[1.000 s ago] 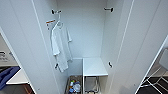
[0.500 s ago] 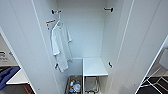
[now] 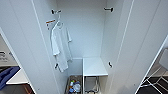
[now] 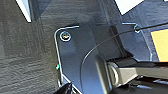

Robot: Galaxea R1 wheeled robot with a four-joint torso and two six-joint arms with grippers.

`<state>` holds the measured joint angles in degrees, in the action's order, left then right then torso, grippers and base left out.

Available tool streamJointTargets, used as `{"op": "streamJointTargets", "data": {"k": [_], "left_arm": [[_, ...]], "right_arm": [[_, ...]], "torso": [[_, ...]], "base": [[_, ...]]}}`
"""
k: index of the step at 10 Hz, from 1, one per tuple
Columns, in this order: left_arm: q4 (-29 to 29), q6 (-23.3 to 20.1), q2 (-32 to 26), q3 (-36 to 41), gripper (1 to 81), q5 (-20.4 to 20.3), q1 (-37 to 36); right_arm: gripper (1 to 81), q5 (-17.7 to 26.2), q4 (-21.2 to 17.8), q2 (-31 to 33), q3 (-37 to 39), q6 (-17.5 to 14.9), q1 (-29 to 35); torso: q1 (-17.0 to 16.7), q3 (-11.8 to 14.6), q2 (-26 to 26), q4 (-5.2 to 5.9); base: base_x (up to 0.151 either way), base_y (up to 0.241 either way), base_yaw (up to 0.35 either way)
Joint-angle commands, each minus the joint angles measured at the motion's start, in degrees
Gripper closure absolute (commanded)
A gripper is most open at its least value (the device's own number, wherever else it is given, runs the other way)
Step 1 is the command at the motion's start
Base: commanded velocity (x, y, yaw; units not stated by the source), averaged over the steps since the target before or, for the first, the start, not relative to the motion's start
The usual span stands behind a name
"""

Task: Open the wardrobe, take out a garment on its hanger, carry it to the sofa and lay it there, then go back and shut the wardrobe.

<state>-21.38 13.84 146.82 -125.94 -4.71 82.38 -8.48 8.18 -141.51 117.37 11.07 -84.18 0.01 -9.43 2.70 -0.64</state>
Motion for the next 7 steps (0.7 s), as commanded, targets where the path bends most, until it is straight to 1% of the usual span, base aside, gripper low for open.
{"op": "streamJointTargets", "data": {"k": [1, 2, 3, 4, 5, 6, 7], "left_arm": [[2.05, 5.56, -16.28, 11.24, 1.0, -4.34, -4.54], [2.05, 8.29, -18.21, 11.41, 1.0, -5.39, -5.6], [2.05, 12.48, -20.05, 11.16, 1.0, -6.72, -6.84], [2.05, 16.31, -21.65, 10.8, 1.0, -7.16, -8.32], [2.05, 19.56, -23.68, 10.45, 1.0, -7.51, -9.9], [2.05, 23.22, -26.29, 10.45, 1.0, -8.73, -11.66], [2.05, 26.47, -28.23, 9.75, 1.0, -9.27, -13.94]], "right_arm": [[1.0, -2.5, -0.36, 10.59, -6.28, 2.54, 9.05], [1.0, -2.76, -0.09, 12.53, -7.07, 3.52, 10.29], [1.0, -4.67, -0.27, 13.93, -6.56, 4.82, 11.52], [1.0, -6.28, -0.27, 15.09, -5.67, 7.47, 12.75], [1.0, -7.95, -0.36, 17.11, -4.79, 12.04, 14.15], [1.0, -10.05, -0.01, 19.29, -4.02, 16.85, 15.38], [1.0, -10.15, -0.27, 20.26, -2.87, 19.31, 17.15]], "torso": [[0.0, 0.0, 0.0, 0.0], [0.0, 0.0, -0.02, 0.0], [0.0, 0.0, -0.02, 0.0], [0.0, 0.0, -0.02, 0.0], [0.0, 0.0, -0.02, 0.0], [0.0, -0.02, -0.02, 0.0], [0.02, -0.02, -0.02, 0.0]], "base": [[0.0, 0.0, 0.0], [0.0, 0.0, 0.0], [0.0, 0.0, 0.0], [0.0, 0.0, 0.0], [0.0, 0.0, 0.0], [0.0, 0.0, 0.0], [0.0, 0.0, 0.0]]}}
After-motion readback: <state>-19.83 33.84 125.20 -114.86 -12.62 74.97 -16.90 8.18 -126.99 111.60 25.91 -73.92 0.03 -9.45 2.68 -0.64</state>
